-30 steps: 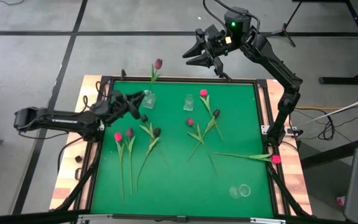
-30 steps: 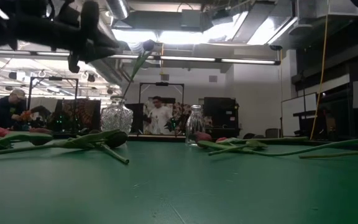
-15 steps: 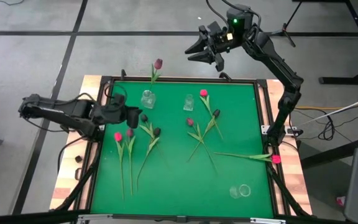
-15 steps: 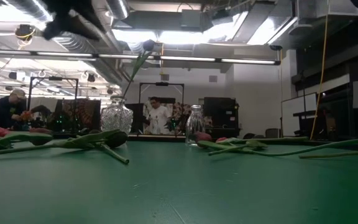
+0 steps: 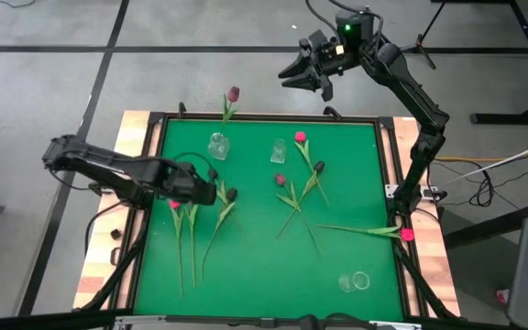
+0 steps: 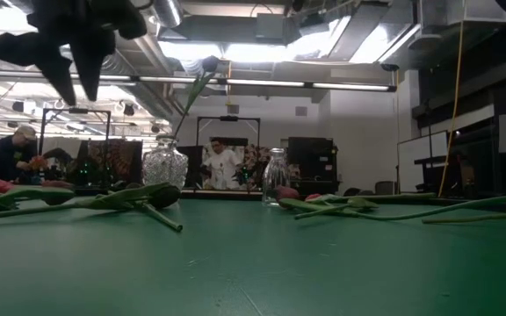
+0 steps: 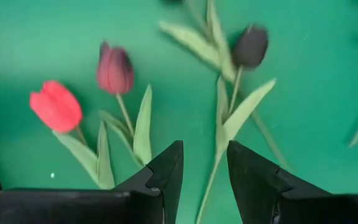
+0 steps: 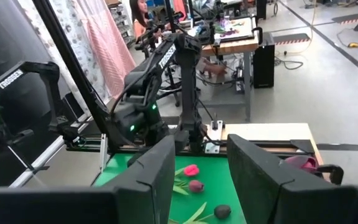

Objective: Sort flowers into vase by color
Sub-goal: Put the left dark red tulip into the top left transparent vase

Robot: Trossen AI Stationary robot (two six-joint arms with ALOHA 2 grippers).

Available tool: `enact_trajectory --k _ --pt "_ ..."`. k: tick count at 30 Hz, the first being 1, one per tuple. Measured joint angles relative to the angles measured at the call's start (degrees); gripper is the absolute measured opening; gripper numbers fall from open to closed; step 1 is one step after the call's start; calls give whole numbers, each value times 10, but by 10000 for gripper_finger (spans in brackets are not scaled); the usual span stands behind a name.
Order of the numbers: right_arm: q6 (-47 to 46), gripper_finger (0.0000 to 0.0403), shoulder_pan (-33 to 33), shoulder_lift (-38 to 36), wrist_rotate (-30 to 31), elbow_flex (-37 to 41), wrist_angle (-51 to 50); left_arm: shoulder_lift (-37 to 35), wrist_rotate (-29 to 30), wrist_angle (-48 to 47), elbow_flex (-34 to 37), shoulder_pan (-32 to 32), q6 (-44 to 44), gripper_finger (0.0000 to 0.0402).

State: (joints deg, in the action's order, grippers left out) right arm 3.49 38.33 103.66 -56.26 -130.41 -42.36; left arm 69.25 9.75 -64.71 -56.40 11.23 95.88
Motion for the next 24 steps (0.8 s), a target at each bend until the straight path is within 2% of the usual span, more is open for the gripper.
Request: enact_trajectory --k 7,16,24 --pt "4 147 0 0 -5 0 -9 67 10 -3 0 60 80 121" --pt "17 147 0 0 -6 0 -26 122 -26 6 1 129 161 121" --pt "26 147 0 0 -6 0 -28 167 -28 15 1 144 163 121"
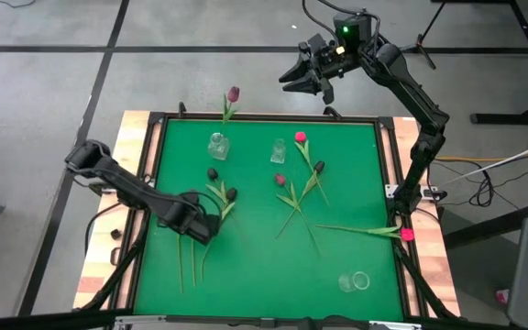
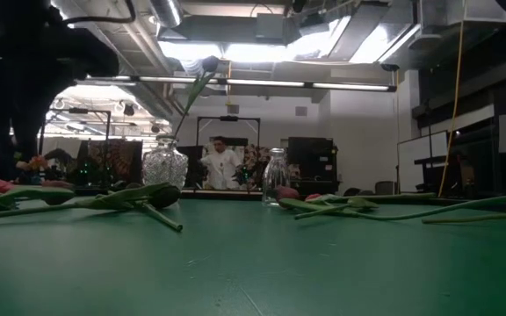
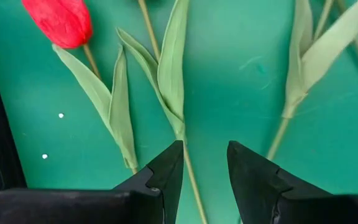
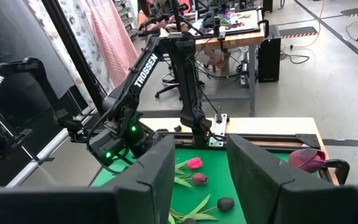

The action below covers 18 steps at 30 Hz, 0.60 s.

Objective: Sort flowers into vase by color
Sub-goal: Put the left dark red tulip into the top left transparent vase

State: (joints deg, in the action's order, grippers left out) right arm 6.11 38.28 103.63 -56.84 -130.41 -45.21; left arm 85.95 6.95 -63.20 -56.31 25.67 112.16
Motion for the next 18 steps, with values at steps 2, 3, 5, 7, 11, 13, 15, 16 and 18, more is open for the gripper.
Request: enact_trajectory --k 2,3,5,7,11,13,15,16,18 --pt "0 147 0 0 0 0 0 13 -6 3 0 0 0 121" --pt "0 147 0 0 0 0 -1 19 -8 3 0 0 -1 121" --pt "0 147 0 0 0 0 -2 29 -12 6 0 0 -2 121" --pt "0 147 0 0 -1 0 -4 37 -16 6 1 0 -2 121" --pt "0 147 0 0 -2 0 -5 38 -27 32 17 0 3 121" --pt "0 147 0 0 -2 0 -5 38 -34 44 28 0 4 121" --pt "1 147 0 0 -2 0 -4 38 -42 66 43 0 3 121" --pt "1 147 0 0 -2 0 -5 38 -43 75 49 0 3 121" --pt "2 147 0 0 -2 0 -5 38 -46 75 58 0 3 121"
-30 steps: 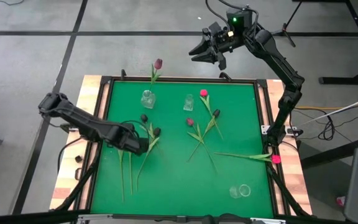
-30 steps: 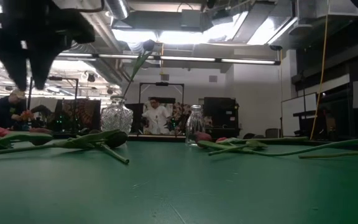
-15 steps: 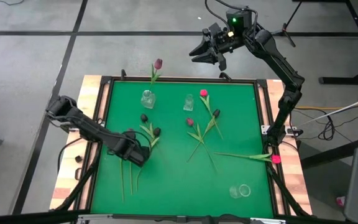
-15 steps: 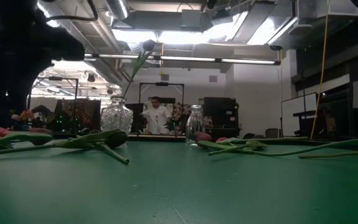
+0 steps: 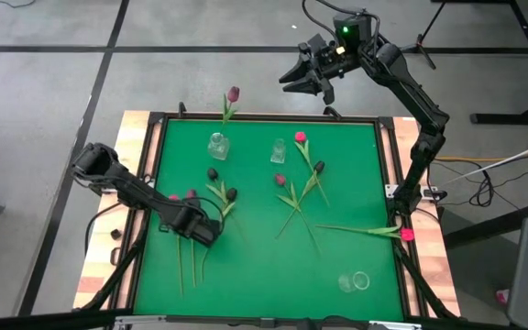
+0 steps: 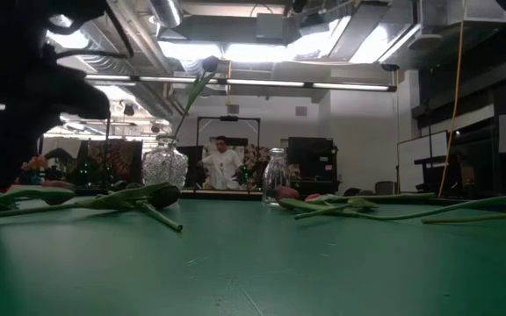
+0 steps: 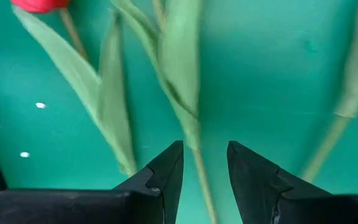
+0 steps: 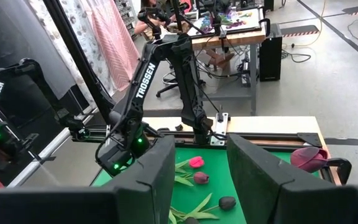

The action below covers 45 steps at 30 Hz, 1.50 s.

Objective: Sort flowers into vase by color
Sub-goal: Put the left dark red tulip into the top left transparent vase

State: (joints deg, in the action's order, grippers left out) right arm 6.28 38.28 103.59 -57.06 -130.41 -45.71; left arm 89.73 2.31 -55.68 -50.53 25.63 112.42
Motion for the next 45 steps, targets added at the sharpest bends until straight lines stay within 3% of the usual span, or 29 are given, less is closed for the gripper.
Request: enact_trajectory --k 6,11,21,28,38,45 --pt "0 147 0 0 0 0 -10 -1 -2 54 31 0 -4 115" --pt "0 147 -1 0 0 0 -13 -3 -4 112 65 0 -1 86" --pt "-3 147 -1 0 0 0 -24 -12 -5 115 65 -9 -5 9" --pt "-4 147 -1 0 0 0 -25 -35 21 119 65 -12 -4 4" --pt "1 147 0 0 -6 0 -23 -162 210 114 65 -37 10 2" --pt "11 147 0 0 -6 0 -23 -267 465 120 65 -56 -72 2"
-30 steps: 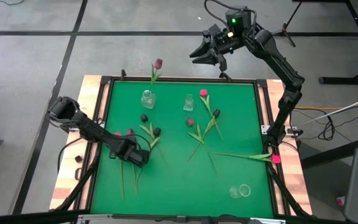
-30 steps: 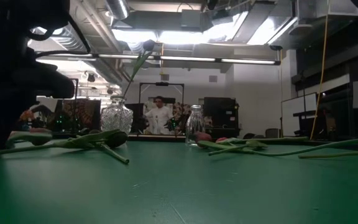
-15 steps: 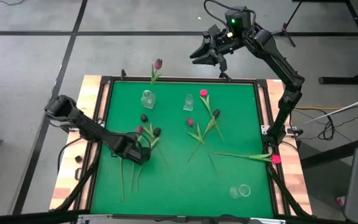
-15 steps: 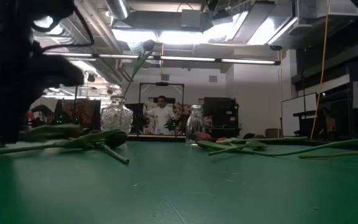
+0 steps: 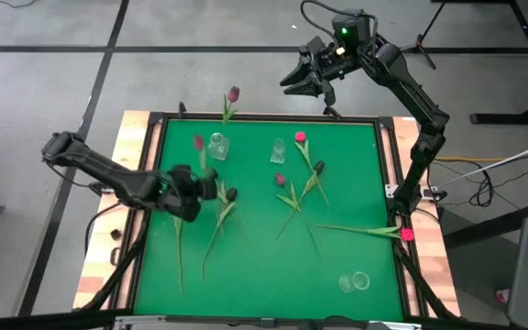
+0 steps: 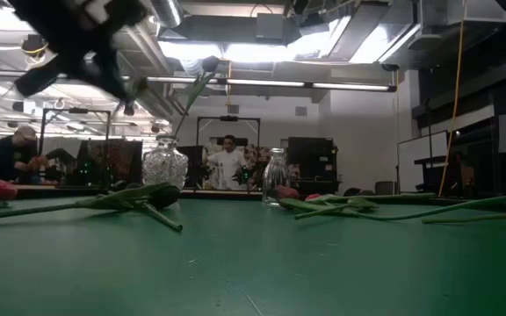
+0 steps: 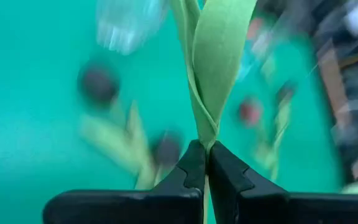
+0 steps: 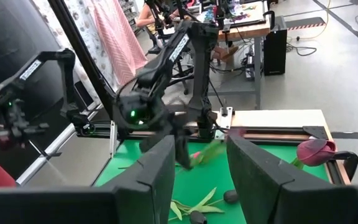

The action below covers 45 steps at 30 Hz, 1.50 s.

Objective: Sort flowers into vase by color
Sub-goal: Put the left dark red tulip into the top left transparent vase

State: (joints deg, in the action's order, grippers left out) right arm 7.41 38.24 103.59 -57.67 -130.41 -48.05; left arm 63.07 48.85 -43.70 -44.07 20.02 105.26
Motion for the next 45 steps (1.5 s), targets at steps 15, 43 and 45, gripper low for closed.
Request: enact_trajectory --k 15,43,45 --pt "1 147 0 0 5 0 -1 -49 276 232 0 -113 -543 1" --pt "0 147 0 0 6 0 -1 -50 92 577 0 -310 -1004 1" --pt "0 147 0 0 6 0 -1 -49 77 578 1 -319 -1015 1"
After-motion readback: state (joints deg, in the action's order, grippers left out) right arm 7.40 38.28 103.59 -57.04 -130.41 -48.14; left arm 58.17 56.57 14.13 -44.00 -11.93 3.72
